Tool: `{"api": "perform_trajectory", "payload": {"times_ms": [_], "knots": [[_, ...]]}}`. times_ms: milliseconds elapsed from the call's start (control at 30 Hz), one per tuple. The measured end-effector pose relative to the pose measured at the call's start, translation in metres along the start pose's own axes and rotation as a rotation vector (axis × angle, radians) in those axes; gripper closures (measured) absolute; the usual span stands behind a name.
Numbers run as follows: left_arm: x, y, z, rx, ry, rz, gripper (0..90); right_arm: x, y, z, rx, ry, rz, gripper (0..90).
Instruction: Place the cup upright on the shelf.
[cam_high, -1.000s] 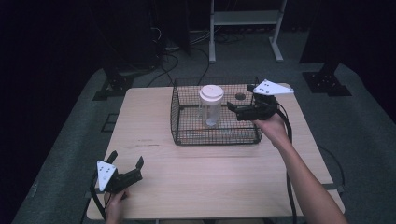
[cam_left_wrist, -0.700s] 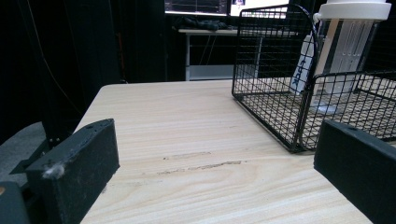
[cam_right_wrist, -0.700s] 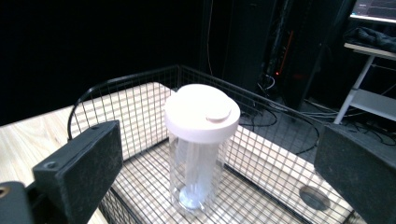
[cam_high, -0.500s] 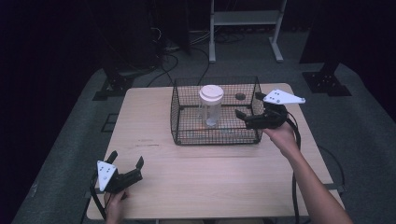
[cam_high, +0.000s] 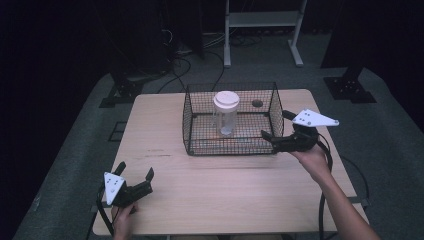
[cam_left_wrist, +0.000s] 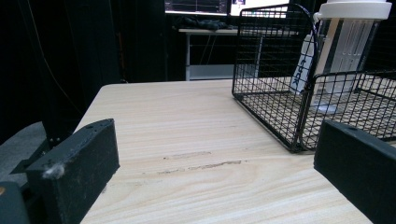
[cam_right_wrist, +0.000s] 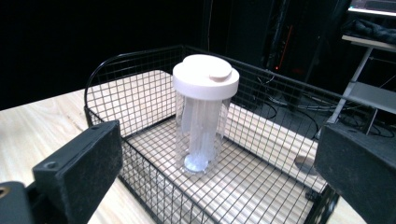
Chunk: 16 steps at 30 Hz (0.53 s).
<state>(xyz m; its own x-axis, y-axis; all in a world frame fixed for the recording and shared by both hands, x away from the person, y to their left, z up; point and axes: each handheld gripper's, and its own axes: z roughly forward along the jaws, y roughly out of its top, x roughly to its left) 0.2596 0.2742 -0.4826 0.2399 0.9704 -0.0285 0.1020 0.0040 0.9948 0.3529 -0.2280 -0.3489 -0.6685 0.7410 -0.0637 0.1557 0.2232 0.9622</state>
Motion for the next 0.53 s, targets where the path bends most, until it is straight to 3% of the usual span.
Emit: {"api": "perform_trajectory", "payload": {"times_ms": [533], "knots": [[0.000,0.000,0.000,0.005,0.001,0.006,0.0,0.016,-0.047,-0.036,0.012,-0.013,0.014,0.6]]}}
